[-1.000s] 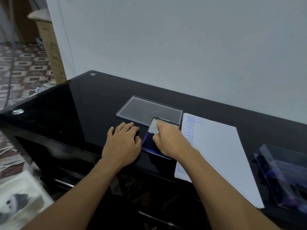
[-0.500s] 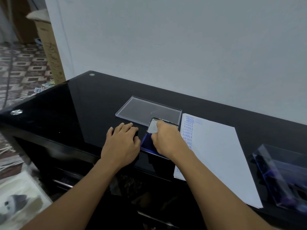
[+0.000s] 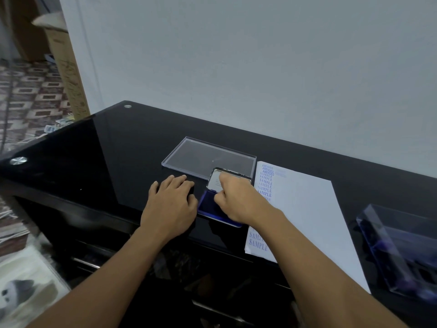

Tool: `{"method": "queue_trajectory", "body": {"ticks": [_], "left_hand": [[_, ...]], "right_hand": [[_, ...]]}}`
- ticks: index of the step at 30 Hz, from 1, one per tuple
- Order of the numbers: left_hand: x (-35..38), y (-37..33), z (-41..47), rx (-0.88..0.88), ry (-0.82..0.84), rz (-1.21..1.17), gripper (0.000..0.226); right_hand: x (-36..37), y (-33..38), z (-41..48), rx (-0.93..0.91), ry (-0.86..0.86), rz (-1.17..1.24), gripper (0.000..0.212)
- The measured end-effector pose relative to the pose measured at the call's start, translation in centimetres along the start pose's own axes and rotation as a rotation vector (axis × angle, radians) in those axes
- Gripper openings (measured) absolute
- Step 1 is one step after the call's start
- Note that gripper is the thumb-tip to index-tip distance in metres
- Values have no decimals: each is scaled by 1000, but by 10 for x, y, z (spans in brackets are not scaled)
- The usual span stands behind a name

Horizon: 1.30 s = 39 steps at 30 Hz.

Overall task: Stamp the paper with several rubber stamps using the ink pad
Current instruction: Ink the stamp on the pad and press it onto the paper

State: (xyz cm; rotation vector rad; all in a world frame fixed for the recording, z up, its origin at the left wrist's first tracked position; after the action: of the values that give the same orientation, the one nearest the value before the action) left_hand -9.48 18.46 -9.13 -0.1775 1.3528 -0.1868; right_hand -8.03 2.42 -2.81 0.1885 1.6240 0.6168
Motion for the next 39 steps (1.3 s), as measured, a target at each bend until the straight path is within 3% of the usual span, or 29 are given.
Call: {"method": "queue_trajectory", "body": {"ticks": [17,24,39], "left_hand": [[-2,0,0,4,3,-10,43],[-1,1,-1,-4,23,-13,45],[-5,-1,3,-30,41,-62,45]], "right_hand": [[11,10,-10,-3,-40,41,28],[14,16,-14,-7,-11,16,9],[9,10,-17,6,-29,86,19]]}}
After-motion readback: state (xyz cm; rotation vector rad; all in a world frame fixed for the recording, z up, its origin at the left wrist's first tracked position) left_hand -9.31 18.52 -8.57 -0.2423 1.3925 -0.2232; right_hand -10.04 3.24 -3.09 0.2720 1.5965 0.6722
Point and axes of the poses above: each hand's wrist, its own z-axis towards the middle knuckle, its own x-axis out of the palm, y = z × x, the point moved 1 cm from there along z, towards the middle knuckle, and after that the axes turned 9 degrees about z, right-handed, at the moved point
